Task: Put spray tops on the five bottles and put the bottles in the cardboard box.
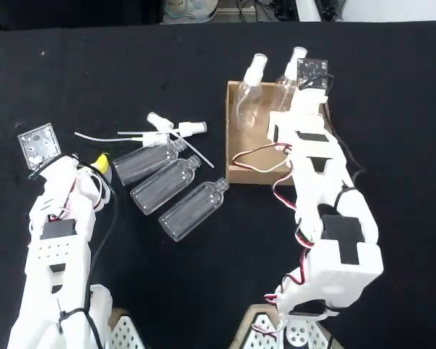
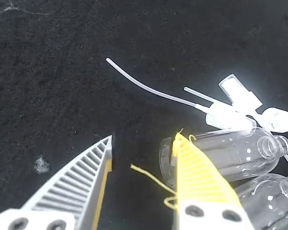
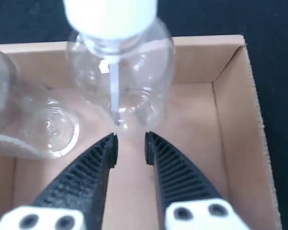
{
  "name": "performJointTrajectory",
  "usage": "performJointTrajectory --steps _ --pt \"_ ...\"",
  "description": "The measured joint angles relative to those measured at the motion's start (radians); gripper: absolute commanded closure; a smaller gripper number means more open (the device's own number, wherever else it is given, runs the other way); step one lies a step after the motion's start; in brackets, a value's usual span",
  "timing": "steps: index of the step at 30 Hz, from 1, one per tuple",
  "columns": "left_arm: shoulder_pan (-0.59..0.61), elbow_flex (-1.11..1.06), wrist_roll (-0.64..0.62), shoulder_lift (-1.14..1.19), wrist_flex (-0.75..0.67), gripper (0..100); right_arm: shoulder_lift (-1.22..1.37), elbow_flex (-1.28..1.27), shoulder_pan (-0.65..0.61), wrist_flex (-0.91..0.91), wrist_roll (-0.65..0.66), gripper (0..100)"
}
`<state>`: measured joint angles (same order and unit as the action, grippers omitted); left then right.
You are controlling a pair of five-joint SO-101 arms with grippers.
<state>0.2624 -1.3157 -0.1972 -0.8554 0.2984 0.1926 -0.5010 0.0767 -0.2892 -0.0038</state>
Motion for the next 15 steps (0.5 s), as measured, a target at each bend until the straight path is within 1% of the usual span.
performJointTrajectory --steps 5,9,12,15 --pt "0.000 0.000 0.000 0.000 0.000 80 -0.135 -0.081 -0.008 -0.075 0.000 92.3" --pt "0.000 0.000 0.000 0.000 0.000 80 -0.265 -0.181 -0.061 -0.127 0.000 92.3" --pt "0.000 0.000 0.000 0.000 0.000 80 -0.304 -0.227 -0.118 -0.124 0.000 92.3" --pt "0.000 0.000 0.000 0.000 0.000 80 -0.304 -0.242 -0.167 -0.063 0.000 92.3"
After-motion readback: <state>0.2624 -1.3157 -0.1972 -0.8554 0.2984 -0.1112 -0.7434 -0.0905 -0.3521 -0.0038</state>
